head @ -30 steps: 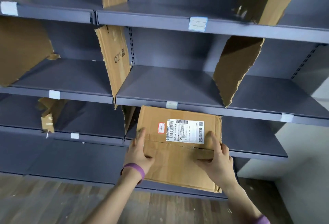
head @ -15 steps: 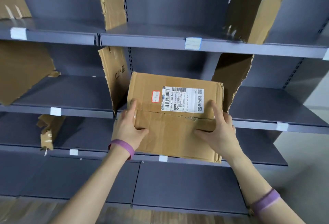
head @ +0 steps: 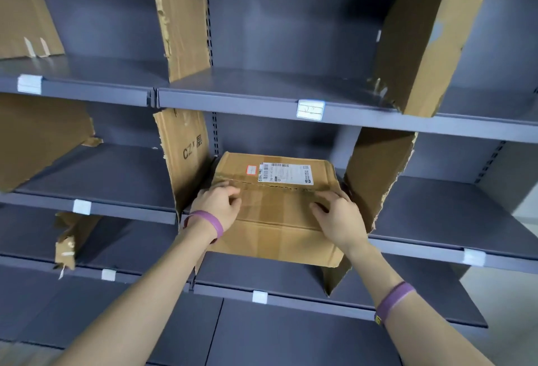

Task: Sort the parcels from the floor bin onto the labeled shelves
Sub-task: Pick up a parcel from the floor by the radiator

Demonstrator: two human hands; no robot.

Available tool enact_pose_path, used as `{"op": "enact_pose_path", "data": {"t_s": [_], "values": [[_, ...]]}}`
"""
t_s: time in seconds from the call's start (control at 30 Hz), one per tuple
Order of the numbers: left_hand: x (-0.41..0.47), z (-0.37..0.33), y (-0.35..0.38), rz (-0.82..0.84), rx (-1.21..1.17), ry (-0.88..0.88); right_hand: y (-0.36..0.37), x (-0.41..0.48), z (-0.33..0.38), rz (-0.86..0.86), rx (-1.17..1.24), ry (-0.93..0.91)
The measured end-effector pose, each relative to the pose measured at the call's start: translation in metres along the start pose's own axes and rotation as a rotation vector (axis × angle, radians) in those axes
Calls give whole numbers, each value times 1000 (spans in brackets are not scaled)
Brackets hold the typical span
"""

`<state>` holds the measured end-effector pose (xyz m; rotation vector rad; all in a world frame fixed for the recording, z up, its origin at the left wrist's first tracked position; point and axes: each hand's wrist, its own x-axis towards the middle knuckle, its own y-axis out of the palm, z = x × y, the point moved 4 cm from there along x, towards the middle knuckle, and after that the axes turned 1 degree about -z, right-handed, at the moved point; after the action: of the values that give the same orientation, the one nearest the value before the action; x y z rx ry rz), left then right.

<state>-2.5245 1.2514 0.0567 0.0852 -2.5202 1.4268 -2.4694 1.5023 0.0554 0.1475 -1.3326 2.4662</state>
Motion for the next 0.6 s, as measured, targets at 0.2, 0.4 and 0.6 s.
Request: {"op": "enact_pose_path", "data": {"t_s": [0.2, 0.4, 0.6], "values": [[33, -5, 8, 171, 223, 26, -1, 30, 6, 77, -114, 17], [-7, 0, -10, -117, 90, 176, -7, -10, 17, -153, -259, -132], [-74, 28, 4, -223, -32, 301, 24, -97, 4, -338, -287, -269]]}}
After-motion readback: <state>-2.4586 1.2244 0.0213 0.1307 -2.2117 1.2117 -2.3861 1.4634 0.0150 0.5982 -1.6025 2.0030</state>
